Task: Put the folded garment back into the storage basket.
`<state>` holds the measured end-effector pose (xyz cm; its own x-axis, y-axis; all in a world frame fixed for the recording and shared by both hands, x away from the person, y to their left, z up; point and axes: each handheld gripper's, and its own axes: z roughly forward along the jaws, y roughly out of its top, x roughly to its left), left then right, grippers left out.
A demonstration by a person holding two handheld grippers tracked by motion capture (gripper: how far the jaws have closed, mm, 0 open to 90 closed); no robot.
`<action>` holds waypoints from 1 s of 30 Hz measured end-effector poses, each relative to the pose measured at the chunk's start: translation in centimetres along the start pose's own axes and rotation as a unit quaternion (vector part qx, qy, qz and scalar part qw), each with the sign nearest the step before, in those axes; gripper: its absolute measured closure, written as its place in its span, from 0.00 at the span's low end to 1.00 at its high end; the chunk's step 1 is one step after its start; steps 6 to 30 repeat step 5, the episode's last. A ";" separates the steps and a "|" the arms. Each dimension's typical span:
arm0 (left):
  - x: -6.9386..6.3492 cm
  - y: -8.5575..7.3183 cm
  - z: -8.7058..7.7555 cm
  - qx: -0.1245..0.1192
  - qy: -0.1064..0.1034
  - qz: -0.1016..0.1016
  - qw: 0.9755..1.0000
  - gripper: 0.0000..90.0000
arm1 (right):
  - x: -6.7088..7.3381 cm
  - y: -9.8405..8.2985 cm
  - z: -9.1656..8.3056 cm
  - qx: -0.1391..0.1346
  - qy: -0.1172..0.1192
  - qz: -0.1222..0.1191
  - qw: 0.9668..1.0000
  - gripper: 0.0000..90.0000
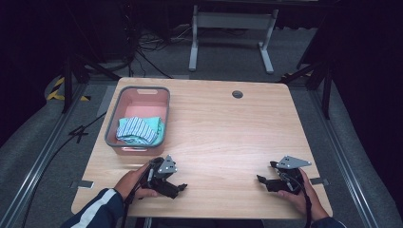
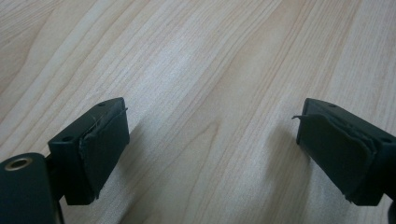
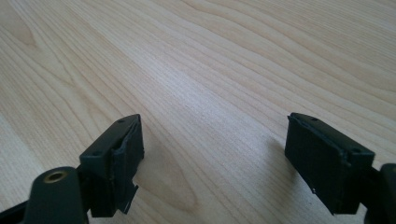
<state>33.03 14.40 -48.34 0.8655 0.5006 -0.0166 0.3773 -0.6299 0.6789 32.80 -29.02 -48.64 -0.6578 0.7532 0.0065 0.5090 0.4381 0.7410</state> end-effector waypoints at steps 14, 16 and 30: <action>0.0 0.0 0.0 0.000 0.000 0.000 1.000 0.10 | -0.1 0.0 0.0 0.000 -0.002 0.002 1.000 0.22; 0.0 0.0 0.0 0.000 0.000 0.000 1.000 0.10 | -0.1 0.0 0.0 0.000 -0.002 0.002 1.000 0.22; 0.0 0.0 0.0 0.000 0.000 0.000 1.000 0.10 | -0.1 0.0 0.0 0.000 -0.002 0.002 1.000 0.22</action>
